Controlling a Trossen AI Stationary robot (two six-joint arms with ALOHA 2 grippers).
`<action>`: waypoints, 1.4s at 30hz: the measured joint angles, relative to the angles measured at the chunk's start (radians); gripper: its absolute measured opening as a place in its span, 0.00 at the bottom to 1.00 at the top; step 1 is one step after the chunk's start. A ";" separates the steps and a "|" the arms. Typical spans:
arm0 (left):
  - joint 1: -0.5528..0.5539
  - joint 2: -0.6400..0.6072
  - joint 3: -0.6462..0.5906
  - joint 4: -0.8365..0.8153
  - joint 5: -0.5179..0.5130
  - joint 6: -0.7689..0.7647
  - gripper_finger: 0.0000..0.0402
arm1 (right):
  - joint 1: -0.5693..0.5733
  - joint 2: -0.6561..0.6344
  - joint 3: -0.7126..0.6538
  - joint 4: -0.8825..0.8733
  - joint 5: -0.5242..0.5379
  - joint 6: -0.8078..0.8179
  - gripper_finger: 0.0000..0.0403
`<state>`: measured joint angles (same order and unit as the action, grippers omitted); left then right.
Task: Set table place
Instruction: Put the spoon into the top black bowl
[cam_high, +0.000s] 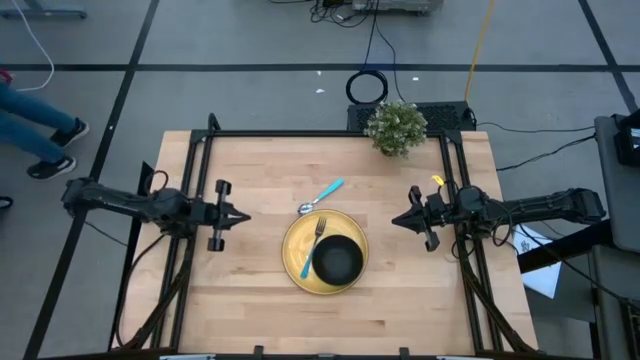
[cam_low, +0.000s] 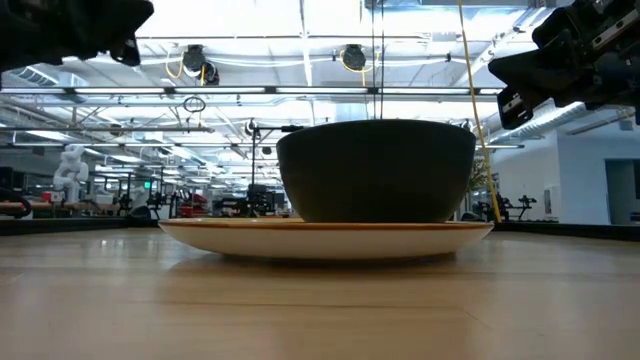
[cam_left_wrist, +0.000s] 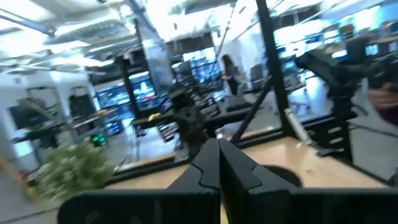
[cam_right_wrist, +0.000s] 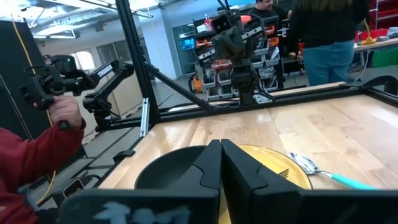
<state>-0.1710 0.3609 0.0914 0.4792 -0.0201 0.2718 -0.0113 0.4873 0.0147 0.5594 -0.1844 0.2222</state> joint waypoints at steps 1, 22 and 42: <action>-0.007 -0.026 0.000 -0.034 -0.016 0.006 0.00 | 0.000 0.000 0.000 -0.005 0.000 -0.001 0.00; -0.044 -0.101 0.000 -0.293 -0.032 -0.071 0.00 | 0.000 0.000 0.000 -0.010 0.000 -0.030 0.00; -0.044 -0.100 0.000 -0.258 -0.001 -0.102 0.00 | 0.000 0.000 0.000 -0.048 0.000 -0.053 0.00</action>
<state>-0.2146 0.2607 0.0914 0.2214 -0.0212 0.1696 -0.0113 0.4877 0.0147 0.5113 -0.1844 0.1693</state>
